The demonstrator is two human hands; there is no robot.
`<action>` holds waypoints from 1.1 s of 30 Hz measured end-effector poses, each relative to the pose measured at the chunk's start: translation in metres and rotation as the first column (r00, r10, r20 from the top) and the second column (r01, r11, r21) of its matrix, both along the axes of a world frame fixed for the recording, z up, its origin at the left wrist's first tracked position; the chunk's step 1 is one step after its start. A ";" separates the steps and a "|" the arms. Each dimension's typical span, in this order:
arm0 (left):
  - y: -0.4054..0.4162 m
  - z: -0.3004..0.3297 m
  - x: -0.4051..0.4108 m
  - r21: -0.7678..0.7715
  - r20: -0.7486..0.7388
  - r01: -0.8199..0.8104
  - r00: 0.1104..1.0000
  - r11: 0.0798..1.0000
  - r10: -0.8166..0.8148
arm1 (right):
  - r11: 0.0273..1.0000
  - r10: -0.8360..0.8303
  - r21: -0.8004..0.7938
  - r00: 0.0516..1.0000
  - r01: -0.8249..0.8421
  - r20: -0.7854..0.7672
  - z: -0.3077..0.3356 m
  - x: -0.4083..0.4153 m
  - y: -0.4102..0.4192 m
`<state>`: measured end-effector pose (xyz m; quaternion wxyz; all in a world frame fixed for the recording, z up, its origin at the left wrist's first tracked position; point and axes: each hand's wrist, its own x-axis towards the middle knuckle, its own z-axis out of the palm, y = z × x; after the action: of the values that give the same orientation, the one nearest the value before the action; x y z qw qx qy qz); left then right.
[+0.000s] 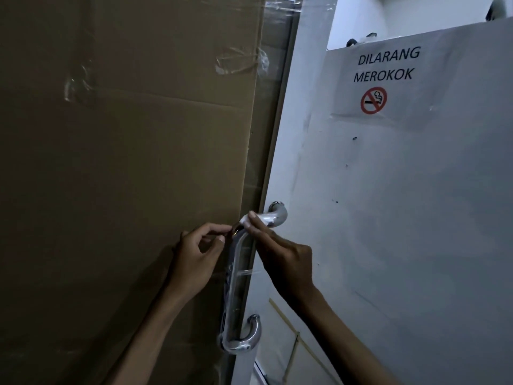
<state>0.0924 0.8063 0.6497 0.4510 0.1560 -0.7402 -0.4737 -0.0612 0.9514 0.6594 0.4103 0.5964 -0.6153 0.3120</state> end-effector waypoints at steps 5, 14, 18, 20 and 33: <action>0.000 0.000 0.003 0.027 -0.011 0.023 1.000 0.999 -0.023 | 1.000 0.011 0.030 0.994 -0.008 -0.106 0.006 -0.006 0.004; 0.005 0.002 0.005 0.072 -0.048 0.047 0.998 0.996 -0.043 | 0.965 0.132 0.261 0.857 0.003 -0.498 0.019 -0.025 0.006; 0.006 0.002 0.005 0.079 -0.060 0.049 0.997 0.996 -0.044 | 0.948 0.167 0.317 0.823 0.017 -0.543 0.025 -0.032 0.000; 0.007 0.001 0.006 0.101 -0.071 0.063 0.996 0.993 -0.056 | 0.929 0.216 0.369 0.764 0.030 -0.608 0.021 -0.035 -0.003; 0.014 -0.003 0.009 0.090 -0.078 -0.003 0.997 0.996 0.010 | 0.927 0.263 0.371 0.796 -0.052 -0.546 -0.008 -0.039 -0.010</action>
<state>0.1011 0.8202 0.6471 0.4739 0.1600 -0.6993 -0.5107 -0.1004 0.9415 0.6509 0.4437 0.7741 -0.4501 0.0362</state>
